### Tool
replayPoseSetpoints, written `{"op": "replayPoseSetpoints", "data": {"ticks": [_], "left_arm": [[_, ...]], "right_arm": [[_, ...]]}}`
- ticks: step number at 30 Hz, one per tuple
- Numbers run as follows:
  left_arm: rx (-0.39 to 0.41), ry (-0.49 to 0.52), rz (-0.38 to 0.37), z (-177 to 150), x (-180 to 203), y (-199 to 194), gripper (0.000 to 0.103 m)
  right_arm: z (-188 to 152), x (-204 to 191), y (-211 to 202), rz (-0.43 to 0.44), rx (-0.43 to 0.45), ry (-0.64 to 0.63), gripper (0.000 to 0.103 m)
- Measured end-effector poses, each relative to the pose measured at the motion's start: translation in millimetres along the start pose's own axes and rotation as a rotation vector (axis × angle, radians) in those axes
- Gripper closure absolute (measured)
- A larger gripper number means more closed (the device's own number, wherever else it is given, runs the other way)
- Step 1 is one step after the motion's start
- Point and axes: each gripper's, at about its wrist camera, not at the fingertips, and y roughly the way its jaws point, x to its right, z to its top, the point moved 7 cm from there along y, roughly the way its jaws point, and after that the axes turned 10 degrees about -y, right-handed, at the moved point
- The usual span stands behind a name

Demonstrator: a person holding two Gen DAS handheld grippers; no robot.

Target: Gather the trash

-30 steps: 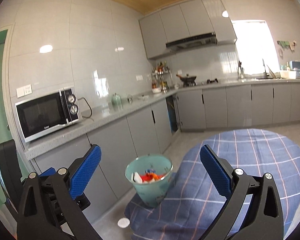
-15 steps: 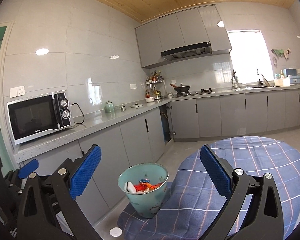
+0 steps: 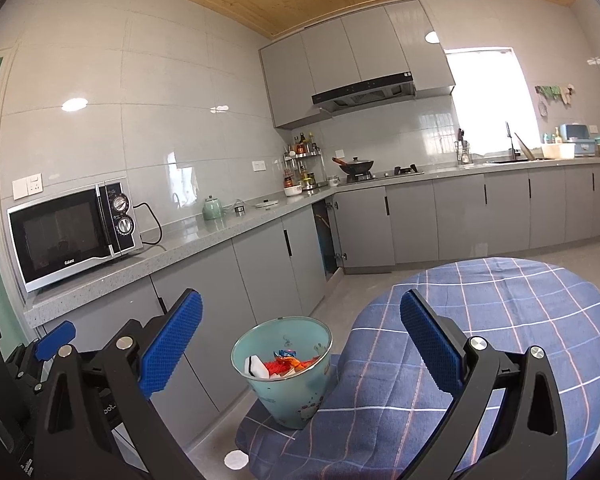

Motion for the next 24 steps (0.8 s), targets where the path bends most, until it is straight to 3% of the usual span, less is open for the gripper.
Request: {"op": "replayPoseSetpoints", "data": {"ticks": [24], "left_arm": [[0.002,-0.006,0.030,-1.3,-4.7,2.7,0.004]], "right_arm": [[-3.9,-3.1,0.7,0.009,-0.010,-0.002,0.006]]}}
